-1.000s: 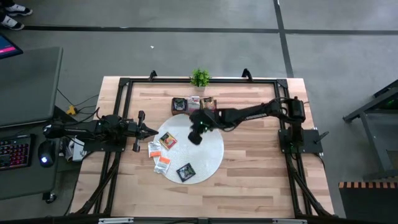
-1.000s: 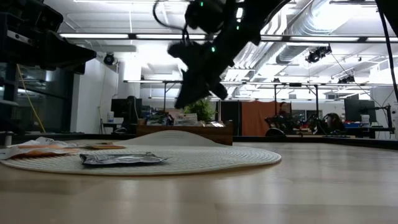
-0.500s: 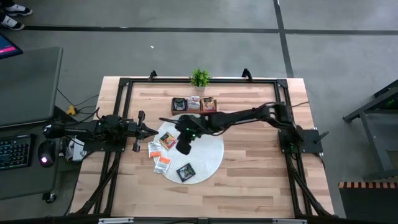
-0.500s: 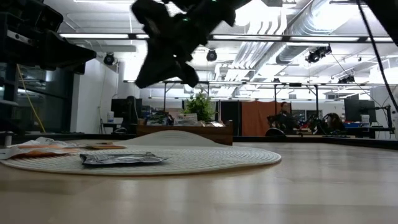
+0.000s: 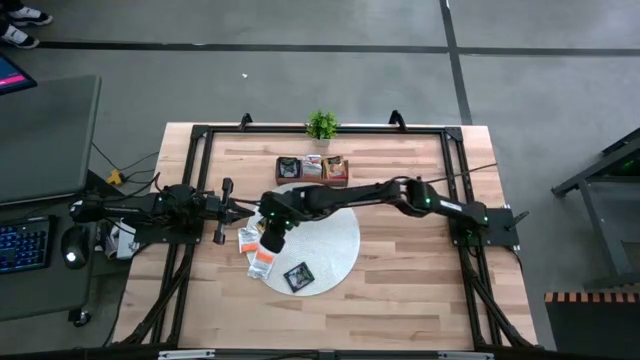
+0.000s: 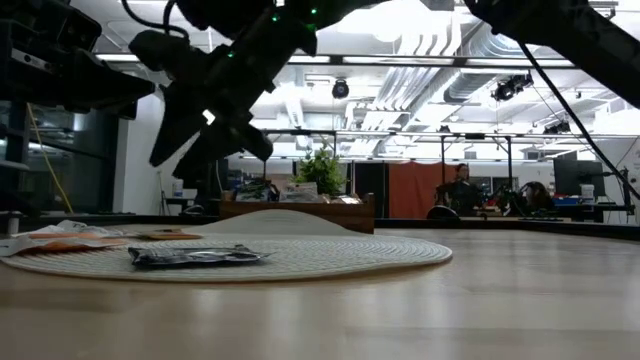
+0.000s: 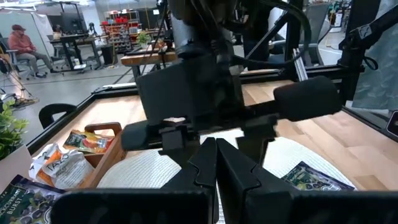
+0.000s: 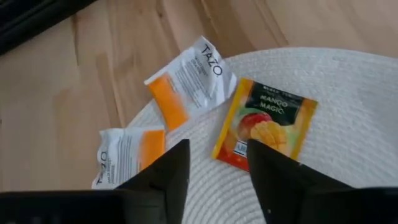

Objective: Pick & Place Tea
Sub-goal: Put the yellow tea bag into the right section of the wooden organizer

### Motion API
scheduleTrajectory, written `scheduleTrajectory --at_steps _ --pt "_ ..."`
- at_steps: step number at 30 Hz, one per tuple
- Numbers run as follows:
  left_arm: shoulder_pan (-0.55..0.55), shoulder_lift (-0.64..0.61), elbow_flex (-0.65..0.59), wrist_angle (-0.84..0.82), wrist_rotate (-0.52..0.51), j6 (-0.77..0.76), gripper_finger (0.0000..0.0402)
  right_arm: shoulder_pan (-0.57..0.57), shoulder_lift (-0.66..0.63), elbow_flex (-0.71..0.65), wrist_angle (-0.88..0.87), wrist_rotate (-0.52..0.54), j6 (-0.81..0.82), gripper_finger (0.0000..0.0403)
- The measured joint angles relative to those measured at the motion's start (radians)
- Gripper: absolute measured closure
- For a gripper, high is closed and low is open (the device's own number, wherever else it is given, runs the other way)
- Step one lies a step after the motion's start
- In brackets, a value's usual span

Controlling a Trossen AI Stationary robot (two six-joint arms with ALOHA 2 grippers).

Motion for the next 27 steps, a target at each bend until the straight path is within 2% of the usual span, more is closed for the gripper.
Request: scheduleTrajectory --at_steps 3,10,14,27 --pt "0.0 0.0 0.0 0.0 0.0 0.0 0.0401 0.008 0.012 -0.005 0.007 0.03 0.001 0.0224" --pt "0.0 0.0 0.0 0.0 0.0 0.0 0.0401 0.029 0.014 -0.1 0.095 0.228 -0.001 0.0153" --pt "0.0 0.0 0.0 0.0 0.0 0.0 0.0401 0.043 0.014 -0.153 0.165 0.29 0.002 0.0125" --pt "0.0 0.0 0.0 0.0 0.0 0.0 0.0401 0.064 0.014 -0.232 0.344 0.382 -0.009 0.0116"
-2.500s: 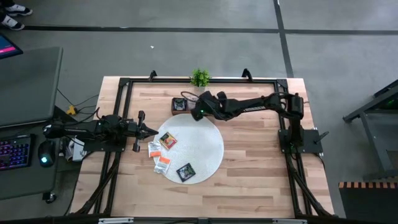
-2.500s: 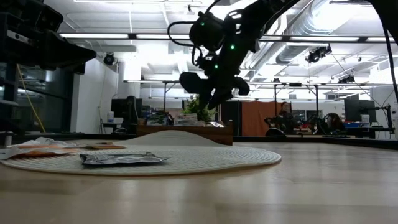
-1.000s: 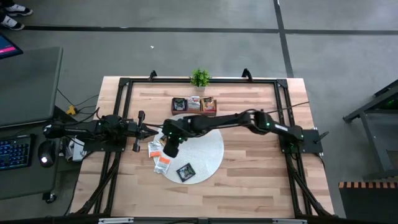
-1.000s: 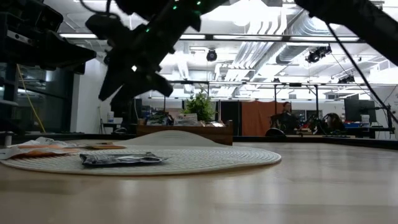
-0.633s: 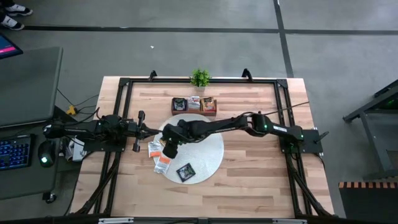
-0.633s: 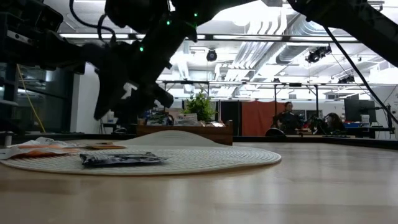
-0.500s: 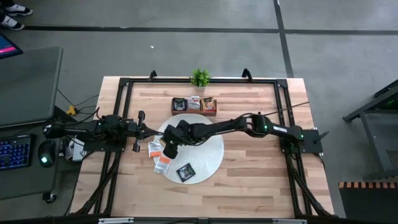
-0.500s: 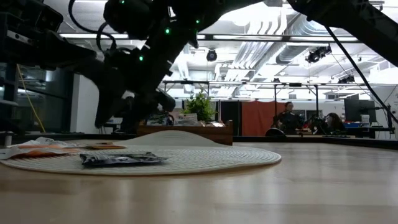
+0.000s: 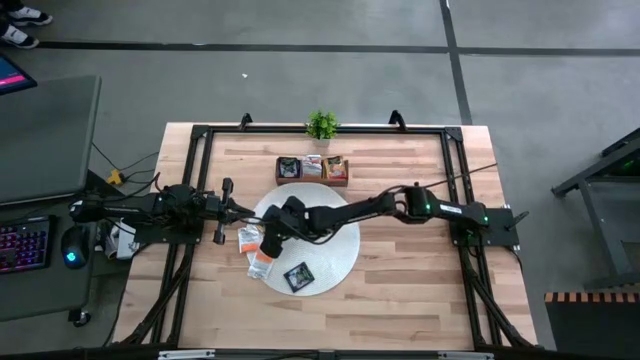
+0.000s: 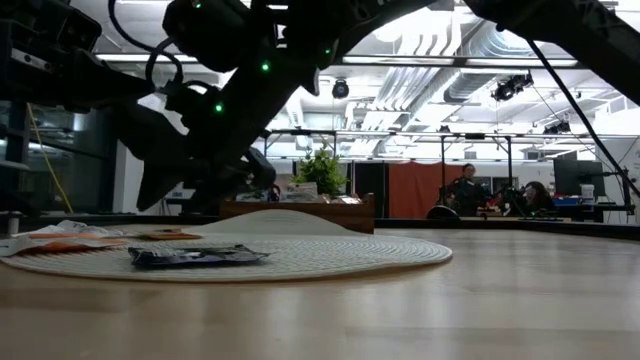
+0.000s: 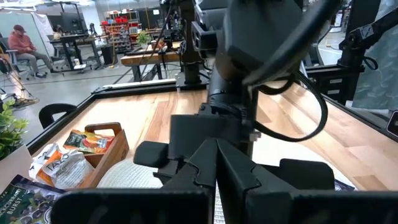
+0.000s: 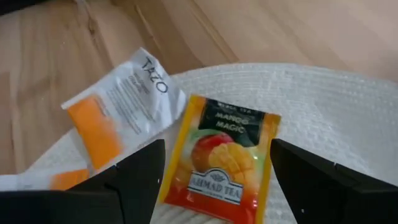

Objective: Pick & Place Tea
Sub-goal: Put the yellow tea bag into the right section of the wooden organizer

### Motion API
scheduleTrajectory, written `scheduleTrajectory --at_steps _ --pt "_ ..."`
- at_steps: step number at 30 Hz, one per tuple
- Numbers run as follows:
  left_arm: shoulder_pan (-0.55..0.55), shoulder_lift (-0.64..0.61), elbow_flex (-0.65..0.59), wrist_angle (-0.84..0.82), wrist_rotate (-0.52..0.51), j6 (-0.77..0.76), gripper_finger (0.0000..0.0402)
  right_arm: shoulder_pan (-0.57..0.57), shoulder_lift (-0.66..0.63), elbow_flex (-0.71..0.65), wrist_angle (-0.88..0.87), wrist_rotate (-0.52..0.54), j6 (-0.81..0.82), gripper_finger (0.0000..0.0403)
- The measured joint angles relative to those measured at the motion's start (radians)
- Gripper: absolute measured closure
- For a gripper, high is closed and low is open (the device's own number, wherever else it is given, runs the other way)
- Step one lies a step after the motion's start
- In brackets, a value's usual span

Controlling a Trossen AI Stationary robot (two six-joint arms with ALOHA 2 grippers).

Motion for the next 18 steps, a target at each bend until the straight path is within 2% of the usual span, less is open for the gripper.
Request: scheduleTrajectory --at_steps 10,18 --pt "0.0 0.0 0.0 0.0 0.0 0.0 0.0401 0.01 0.038 -0.01 0.082 0.001 -0.044 0.0116" --pt "0.0 0.0 0.0 0.0 0.0 0.0 0.0401 0.01 0.045 -0.009 0.091 0.083 -0.045 0.0116"
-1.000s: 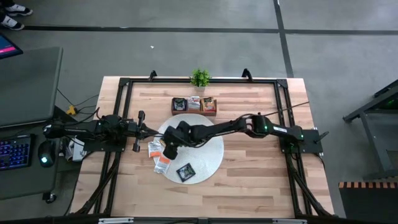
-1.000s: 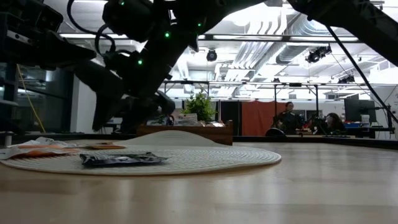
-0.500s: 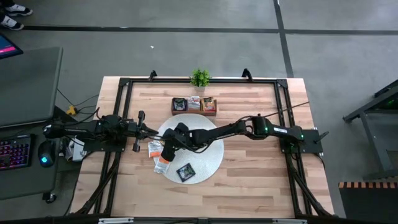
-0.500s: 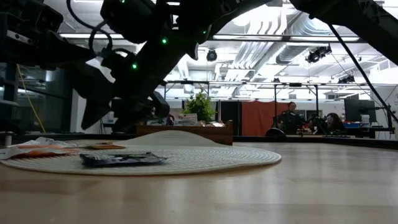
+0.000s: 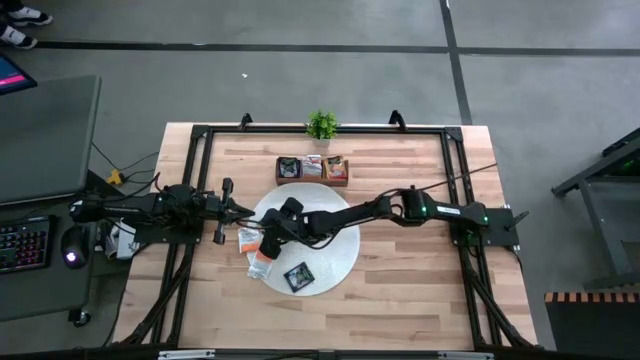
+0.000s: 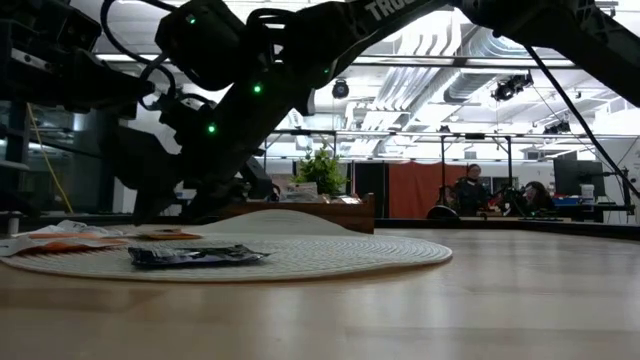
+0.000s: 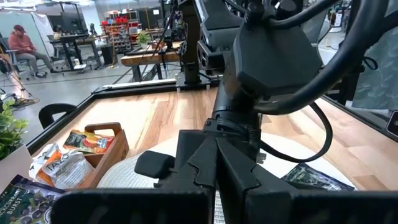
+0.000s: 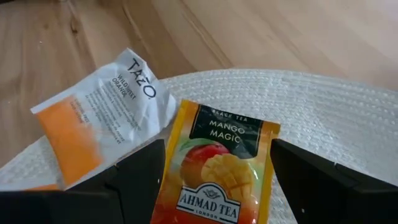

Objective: Pick & Place Tea
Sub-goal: Put the yellow tea bag into the right section of the wooden organizer

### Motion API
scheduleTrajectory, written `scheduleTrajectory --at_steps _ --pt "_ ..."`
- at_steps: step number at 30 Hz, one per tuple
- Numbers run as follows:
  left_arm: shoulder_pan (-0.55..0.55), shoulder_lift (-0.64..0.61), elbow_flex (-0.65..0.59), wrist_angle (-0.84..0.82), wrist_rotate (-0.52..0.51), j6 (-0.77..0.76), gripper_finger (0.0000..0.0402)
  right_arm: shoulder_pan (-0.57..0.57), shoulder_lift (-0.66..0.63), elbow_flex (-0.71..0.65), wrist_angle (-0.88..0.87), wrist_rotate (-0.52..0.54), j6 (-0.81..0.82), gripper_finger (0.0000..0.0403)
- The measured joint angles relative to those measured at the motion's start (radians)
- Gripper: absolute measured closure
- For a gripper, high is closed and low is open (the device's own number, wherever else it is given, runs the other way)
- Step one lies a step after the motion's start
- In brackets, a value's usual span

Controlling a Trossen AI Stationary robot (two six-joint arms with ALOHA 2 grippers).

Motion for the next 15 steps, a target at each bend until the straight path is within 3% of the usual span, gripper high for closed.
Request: scheduleTrajectory --at_steps 15 --pt "0.0 0.0 0.0 0.0 0.0 0.0 0.0401 -0.008 0.006 0.002 -0.018 -0.014 0.0 0.0116"
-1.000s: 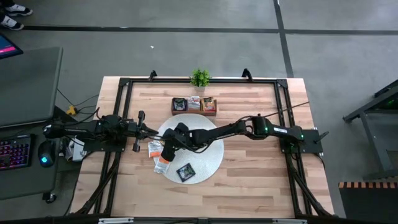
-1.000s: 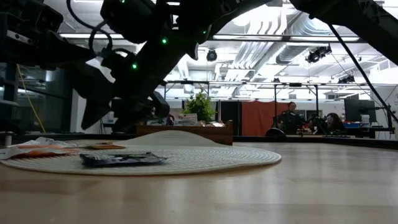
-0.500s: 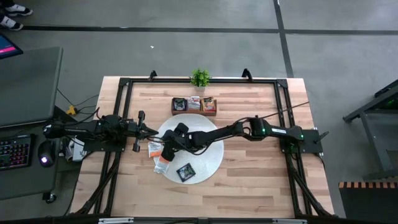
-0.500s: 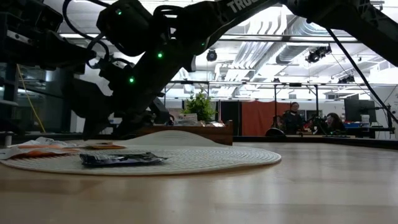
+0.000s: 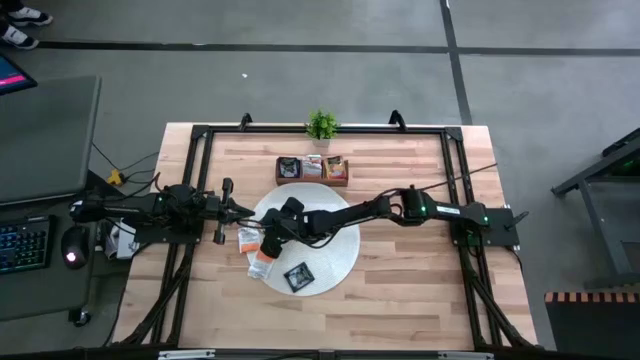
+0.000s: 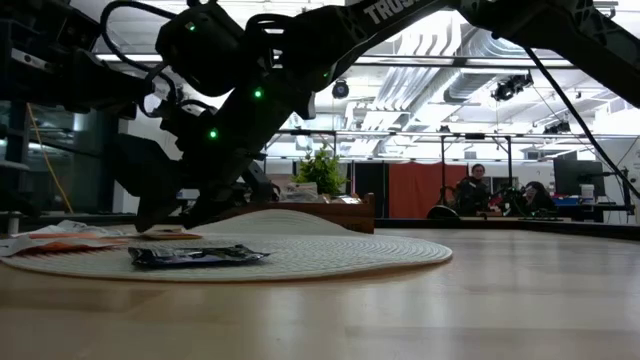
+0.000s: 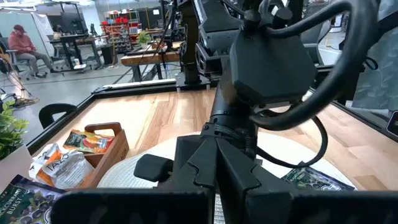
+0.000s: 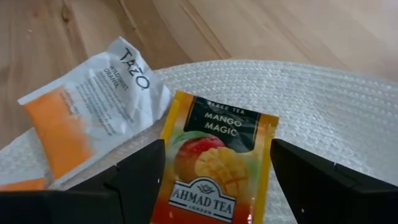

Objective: Pick & Place Tea
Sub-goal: Put the yellow tea bag into the right section of the wooden organizer

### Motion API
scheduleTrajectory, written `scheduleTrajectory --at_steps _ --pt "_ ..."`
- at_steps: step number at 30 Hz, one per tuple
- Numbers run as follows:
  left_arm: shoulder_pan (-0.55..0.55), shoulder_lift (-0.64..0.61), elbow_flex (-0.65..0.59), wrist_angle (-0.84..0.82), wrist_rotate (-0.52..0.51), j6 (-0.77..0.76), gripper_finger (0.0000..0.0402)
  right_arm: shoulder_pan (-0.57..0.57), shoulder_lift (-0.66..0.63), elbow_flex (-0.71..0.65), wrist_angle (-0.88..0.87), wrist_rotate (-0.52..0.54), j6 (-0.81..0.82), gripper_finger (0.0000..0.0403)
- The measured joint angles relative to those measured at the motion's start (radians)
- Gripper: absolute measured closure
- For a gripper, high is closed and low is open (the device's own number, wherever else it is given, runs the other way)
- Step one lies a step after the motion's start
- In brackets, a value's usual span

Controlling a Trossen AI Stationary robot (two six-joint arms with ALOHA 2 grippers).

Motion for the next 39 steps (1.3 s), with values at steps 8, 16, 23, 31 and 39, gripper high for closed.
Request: scheduleTrajectory --at_steps 8,16,23,31,39 --pt "0.0 0.0 0.0 0.0 0.0 0.0 0.0401 -0.005 0.0 0.0 -0.019 -0.009 0.0 0.0116" --pt "0.0 0.0 0.0 0.0 0.0 0.0 0.0401 -0.005 0.036 0.006 -0.002 -0.069 0.09 0.0119" --pt "0.0 0.0 0.0 0.0 0.0 0.0 0.0401 -0.004 0.042 0.005 -0.012 -0.051 0.113 0.0161" --pt "0.0 0.0 0.0 0.0 0.0 0.0 0.0401 -0.006 0.044 0.003 -0.013 -0.065 0.128 0.0243" --pt "0.0 0.0 0.0 0.0 0.0 0.0 0.0401 -0.005 0.029 0.0 -0.026 -0.071 0.125 0.0344"
